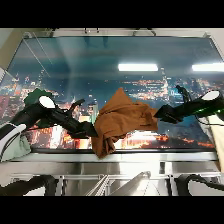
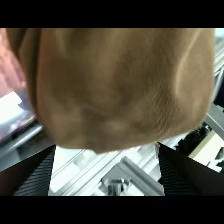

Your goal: Fold the shirts.

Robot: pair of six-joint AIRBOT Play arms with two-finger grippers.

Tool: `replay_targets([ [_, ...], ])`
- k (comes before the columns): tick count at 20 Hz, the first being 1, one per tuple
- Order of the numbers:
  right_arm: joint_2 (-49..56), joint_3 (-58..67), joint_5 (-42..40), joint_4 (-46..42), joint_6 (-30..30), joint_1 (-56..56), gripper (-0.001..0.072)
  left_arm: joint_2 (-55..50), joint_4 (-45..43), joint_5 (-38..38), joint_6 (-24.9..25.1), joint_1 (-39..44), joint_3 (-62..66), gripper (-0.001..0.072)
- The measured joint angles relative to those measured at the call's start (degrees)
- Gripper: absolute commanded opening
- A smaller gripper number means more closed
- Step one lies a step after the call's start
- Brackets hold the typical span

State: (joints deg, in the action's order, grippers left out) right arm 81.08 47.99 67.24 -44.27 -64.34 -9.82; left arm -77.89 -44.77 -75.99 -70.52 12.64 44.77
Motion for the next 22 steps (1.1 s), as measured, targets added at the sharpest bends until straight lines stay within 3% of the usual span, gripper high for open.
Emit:
replay_targets([
  [1, 1.4, -0.1, -0.3, 2.9, 1.5, 0.2, 0.0441, 0.0, 0.2, 1.1, 0.0, 1.0, -0.4, 0.0696],
  [3, 3.5, -0.3, -0.6, 7.0, 4.0, 1.5, 0.0427, 0.0, 0.8, 3.3, 0.0, 2.9, -0.9, 0.0695],
  [4, 4.3, -0.3, -0.8, 8.3, 4.9, 2.4, 0.0295, -0.1, 0.9, 4.1, 0.0, 3.7, -1.0, 0.0694],
  [5, 5.1, -0.3, -1.0, 9.6, 5.8, 3.5, 0.0174, -0.4, 1.1, 4.8, 0.0, 4.3, -1.1, 0.0587],
  [7, 6.1, -0.4, -1.4, 11.4, 7.1, 5.4, 0.0017, -1.4, 1.5, 6.2, 0.2, 5.2, -1.2, 0.0053],
  [8, 6.4, -0.3, -1.4, 12.2, 7.5, 6.2, 0.0021, -2.3, 2.2, 6.8, 0.6, 5.5, -1.3, 0.0011],
  [14, 3.9, 2.2, 1.1, 14.2, 9.5, 6.3, 0.002, -5.1, 10.0, 8.3, 6.5, 4.6, -0.2, 0.0008],
  [22, -13.6, 19.8, 4.8, 18.8, 6.9, -2.3, 0.0019, 9.8, 12.5, 2.5, 6.1, -8.3, 17.3, 0.0008],
])
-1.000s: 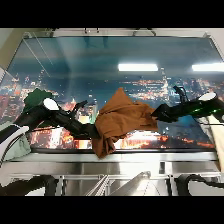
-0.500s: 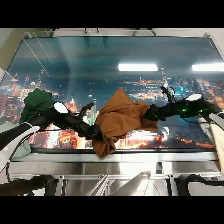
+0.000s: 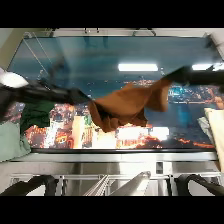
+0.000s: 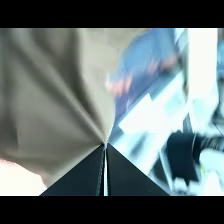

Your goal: Fold the shirts.

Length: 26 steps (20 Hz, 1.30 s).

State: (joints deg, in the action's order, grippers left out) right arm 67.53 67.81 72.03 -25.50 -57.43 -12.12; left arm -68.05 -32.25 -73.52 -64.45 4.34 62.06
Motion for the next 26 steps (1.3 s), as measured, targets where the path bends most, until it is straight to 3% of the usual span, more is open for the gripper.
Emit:
replay_targets([
  [5, -9.9, 14.8, -0.2, 3.8, -2.2, -2.6, 0.0019, 7.6, 0.1, -5.1, -3.0, -9.1, 17.9, 0.0008],
  [12, -21.9, 27.7, -12.5, -1.8, -1.1, -3.1, 0.0019, 11.4, 0.8, -12.4, -8.9, -16.3, 42.6, 0.0017],
  [19, -11.2, 25.9, -4.4, -6.5, -3.2, -0.2, 0.002, 3.8, -0.1, -19.2, -11.7, -6.9, 31.7, 0.0018],
  [23, 4.2, 19.7, -4.8, -11.7, -3.5, 5.5, 0.0021, -6.8, -4.3, -16.2, -7.5, -4.5, 21.7, 0.0039],
  [24, 8.4, 18.9, -5.9, -13.0, -3.5, 6.6, 0.0159, -9.7, -5.0, -14.5, -6.1, -4.7, 20.2, 0.0304],
  [25, 13.2, 18.4, -7.0, -14.0, -3.7, 7.7, 0.0421, -13.0, -5.4, -12.5, -5.0, -5.3, 19.2, 0.0587],
  [26, 17.2, 18.0, -7.8, -14.4, -3.7, 8.3, 0.0469, -16.0, -5.8, -11.2, -4.2, -6.0, 18.7, 0.0716],
])
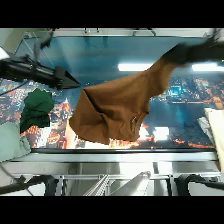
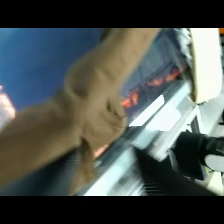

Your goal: Fold the shirts.

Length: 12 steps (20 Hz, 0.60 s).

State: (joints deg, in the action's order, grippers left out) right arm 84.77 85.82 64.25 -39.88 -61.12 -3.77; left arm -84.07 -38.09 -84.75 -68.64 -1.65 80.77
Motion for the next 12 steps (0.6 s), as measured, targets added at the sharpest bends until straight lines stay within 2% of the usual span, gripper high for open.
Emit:
replay_targets([
  [3, 9.3, -0.6, -0.7, -0.1, -1.0, 0.1, 0.0433, -8.3, 0.2, 0.9, 0.9, -3.1, 1.3, 0.0715],
  [4, 11.1, -0.7, -0.2, -0.1, -1.3, -0.7, 0.0344, -10.5, 0.7, -0.2, 1.1, -4.2, 2.2, 0.0715],
  [8, 14.1, -2.8, 8.3, -0.2, -1.9, -5.2, 0.0342, -13.8, 1.5, -6.1, 1.4, -6.4, 1.1, 0.0714],
  [12, 11.6, -15.5, 15.5, 0.0, -1.6, -6.3, 0.0343, -11.0, 0.3, -8.3, 2.4, -3.4, -8.4, 0.0714],
])
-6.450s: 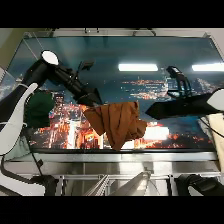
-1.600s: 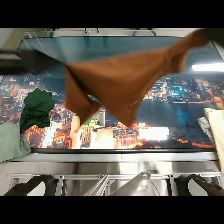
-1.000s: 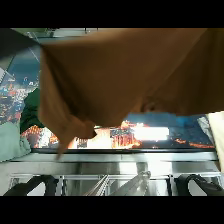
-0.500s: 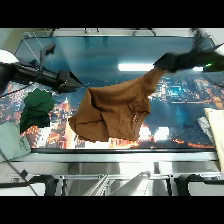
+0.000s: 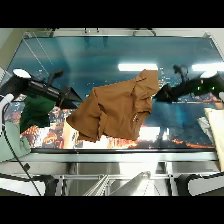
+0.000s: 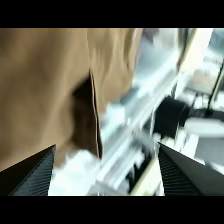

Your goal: Fold the shirts.

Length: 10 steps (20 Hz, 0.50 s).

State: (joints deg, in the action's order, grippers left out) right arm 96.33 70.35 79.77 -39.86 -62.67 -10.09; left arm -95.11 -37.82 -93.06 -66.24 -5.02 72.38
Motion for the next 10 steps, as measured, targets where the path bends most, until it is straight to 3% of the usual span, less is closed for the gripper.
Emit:
replay_targets([
  [2, -3.5, -9.4, 0.4, 0.0, 0.3, 0.8, 0.0347, 1.8, -2.6, 0.3, 0.3, 2.8, -5.2, 0.0714],
  [4, -7.4, -18.7, -0.3, 0.7, 0.6, 2.1, 0.0504, 2.8, -4.0, 1.0, 0.4, 5.5, -9.0, 0.0709],
  [10, -14.2, -36.7, -7.8, 5.1, 1.9, 8.8, 0.0501, 3.7, -5.3, 6.9, 0.6, 13.8, -14.3, 0.0696],
])
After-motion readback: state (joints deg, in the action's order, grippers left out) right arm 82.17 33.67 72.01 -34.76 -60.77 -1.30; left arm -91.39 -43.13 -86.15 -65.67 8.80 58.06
